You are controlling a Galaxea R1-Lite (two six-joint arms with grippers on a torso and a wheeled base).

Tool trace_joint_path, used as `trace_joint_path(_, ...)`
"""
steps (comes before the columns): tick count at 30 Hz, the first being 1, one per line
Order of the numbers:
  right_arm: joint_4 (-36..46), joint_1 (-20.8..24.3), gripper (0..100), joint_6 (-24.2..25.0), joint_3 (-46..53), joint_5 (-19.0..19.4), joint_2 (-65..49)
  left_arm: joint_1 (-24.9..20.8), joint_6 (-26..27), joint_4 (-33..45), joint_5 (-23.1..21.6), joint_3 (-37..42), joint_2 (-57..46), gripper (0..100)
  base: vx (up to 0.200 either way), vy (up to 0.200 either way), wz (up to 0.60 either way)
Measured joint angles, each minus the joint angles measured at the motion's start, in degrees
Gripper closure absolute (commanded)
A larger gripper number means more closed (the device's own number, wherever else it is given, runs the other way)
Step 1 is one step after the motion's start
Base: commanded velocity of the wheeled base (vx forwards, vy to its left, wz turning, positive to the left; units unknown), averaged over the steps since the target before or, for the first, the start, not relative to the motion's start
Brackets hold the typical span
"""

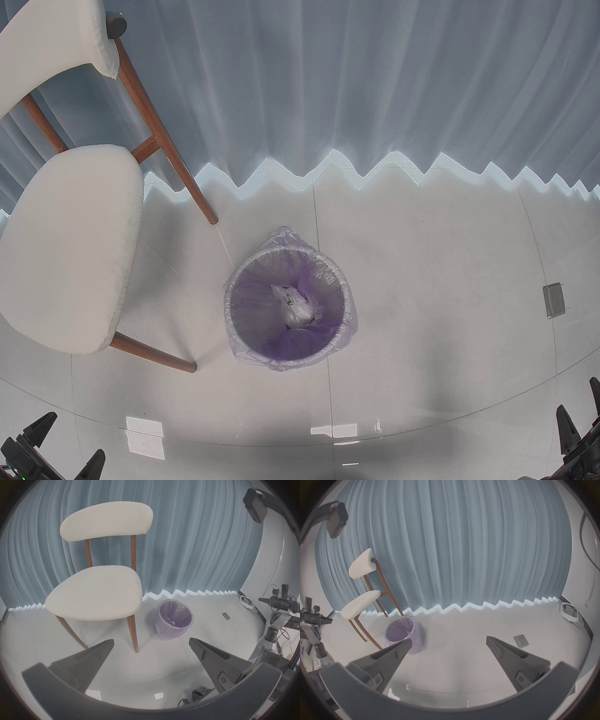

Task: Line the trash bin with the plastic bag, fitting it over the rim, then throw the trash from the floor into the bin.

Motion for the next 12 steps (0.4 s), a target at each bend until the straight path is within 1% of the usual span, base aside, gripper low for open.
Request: trace_joint_path(12,0.1,0.1,0,-1.2,0.0,-0.1,-0.5,0.0,0.0,0.0,0.0,0.0,0.0,0,0.000,0.000,0.00)
